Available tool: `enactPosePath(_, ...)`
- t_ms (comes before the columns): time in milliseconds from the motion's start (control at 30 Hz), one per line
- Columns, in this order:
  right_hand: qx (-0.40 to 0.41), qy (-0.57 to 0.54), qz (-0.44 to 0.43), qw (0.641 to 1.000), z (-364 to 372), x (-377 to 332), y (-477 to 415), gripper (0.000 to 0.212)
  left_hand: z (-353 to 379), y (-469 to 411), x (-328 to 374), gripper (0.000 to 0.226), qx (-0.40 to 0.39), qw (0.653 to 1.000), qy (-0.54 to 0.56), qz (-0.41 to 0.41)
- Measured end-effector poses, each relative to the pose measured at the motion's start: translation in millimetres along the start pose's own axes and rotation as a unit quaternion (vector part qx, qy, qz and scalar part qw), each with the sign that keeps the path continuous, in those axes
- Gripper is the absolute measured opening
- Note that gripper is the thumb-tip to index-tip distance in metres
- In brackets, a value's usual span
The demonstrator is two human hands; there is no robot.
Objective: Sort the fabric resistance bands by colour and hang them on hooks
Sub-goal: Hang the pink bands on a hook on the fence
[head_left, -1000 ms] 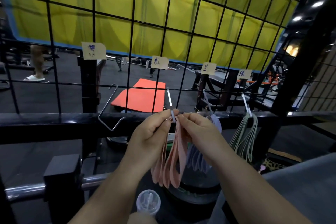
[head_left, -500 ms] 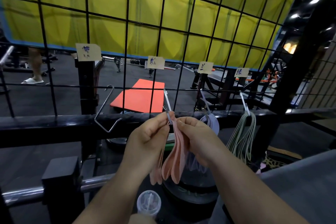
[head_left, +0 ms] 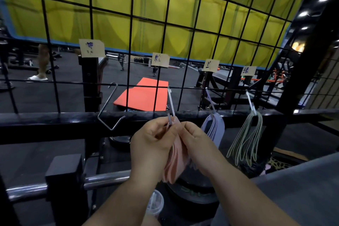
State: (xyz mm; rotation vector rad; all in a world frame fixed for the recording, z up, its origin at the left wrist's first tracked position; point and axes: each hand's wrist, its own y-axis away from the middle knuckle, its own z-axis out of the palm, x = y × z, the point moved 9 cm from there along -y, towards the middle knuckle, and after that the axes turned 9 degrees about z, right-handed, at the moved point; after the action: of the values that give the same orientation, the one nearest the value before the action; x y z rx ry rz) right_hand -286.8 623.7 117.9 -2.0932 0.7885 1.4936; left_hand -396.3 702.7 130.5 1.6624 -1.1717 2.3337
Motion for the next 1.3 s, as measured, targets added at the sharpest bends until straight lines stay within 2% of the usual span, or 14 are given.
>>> enactPosePath(100,0.015,0.015,-0.005,1.000,0,2,3,0.035,2,1,1,0.010,0.000,1.000,-0.016,0.020)
enactPosePath(333,0.037,0.024,-0.012,0.999,-2,13,-1,0.023,5,9,-12,0.022,0.014,0.999,-0.010,0.040)
enactPosePath(500,0.046,0.029,-0.031,0.998,-1,12,1,0.022,4,13,-16,0.036,0.026,0.996,-0.050,0.062)
enactPosePath(733,0.063,0.014,-0.018,0.998,-1,16,8,0.021,-1,13,-25,0.030,0.022,0.994,-0.081,0.073)
enactPosePath(900,0.066,0.019,-0.013,0.998,-3,16,11,0.022,2,14,-25,0.041,0.005,0.991,-0.080,0.102)
enactPosePath(1033,0.051,-0.019,0.007,0.998,2,28,9,0.012,5,18,-29,0.049,-0.005,0.989,-0.078,0.125)
enactPosePath(1133,0.008,-0.097,0.039,0.994,11,41,7,0.022,5,25,-29,0.057,0.002,0.981,-0.133,0.141)
enactPosePath(1300,-0.037,-0.127,0.070,0.989,23,59,8,0.029,5,34,-41,0.064,-0.001,0.970,-0.188,0.151)
